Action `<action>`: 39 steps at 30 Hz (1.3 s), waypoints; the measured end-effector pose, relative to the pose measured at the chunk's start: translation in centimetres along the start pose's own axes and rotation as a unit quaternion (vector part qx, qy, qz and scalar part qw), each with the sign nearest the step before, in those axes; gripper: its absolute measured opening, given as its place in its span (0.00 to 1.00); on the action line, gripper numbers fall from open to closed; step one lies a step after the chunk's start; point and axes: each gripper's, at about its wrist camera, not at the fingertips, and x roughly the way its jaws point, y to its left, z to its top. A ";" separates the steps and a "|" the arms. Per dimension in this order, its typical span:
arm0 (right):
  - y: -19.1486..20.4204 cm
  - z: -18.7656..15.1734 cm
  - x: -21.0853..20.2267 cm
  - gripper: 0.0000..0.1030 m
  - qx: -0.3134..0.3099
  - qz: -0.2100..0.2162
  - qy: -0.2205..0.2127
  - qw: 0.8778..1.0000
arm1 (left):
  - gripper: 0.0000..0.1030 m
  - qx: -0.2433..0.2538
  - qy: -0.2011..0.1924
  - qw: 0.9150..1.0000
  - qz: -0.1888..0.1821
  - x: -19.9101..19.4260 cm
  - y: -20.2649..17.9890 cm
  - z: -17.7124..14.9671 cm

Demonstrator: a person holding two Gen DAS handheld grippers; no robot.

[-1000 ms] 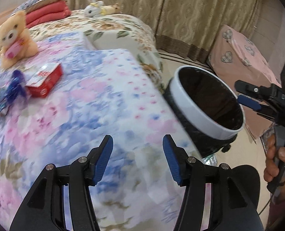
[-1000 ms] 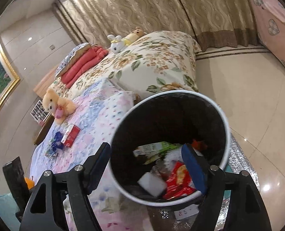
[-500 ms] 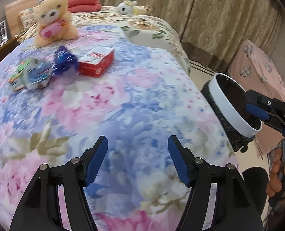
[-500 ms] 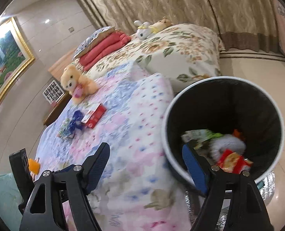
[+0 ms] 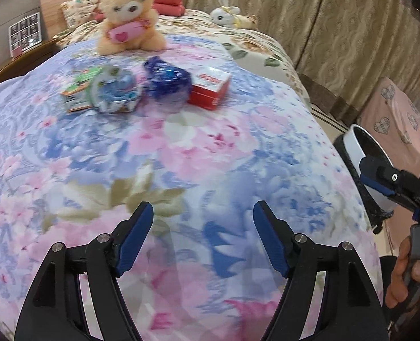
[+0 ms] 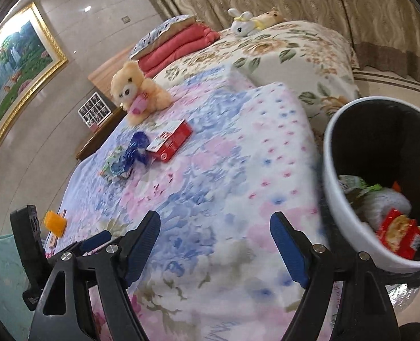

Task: Collect trash
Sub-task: 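Move both open tools back over the bed toward the milk carton and blue wrapper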

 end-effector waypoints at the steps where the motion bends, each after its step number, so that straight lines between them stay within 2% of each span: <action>1: 0.6 -0.1 0.8 0.79 -0.001 0.003 0.005 1.000 | 0.72 -0.003 -0.001 1.000 0.003 0.0 0.4 0.1; 18: 4.9 0.4 6.0 0.79 -0.005 0.034 0.031 0.999 | 0.73 -0.052 -0.007 0.997 0.048 -0.2 7.7 1.4; 29: 8.6 1.5 8.7 0.79 -0.030 0.052 0.032 0.998 | 0.73 -0.062 -0.022 0.994 0.083 0.7 12.8 5.2; 39: 10.8 1.9 12.0 0.73 -0.044 0.066 0.042 0.996 | 0.73 -0.061 -0.020 0.994 0.085 3.9 15.3 8.6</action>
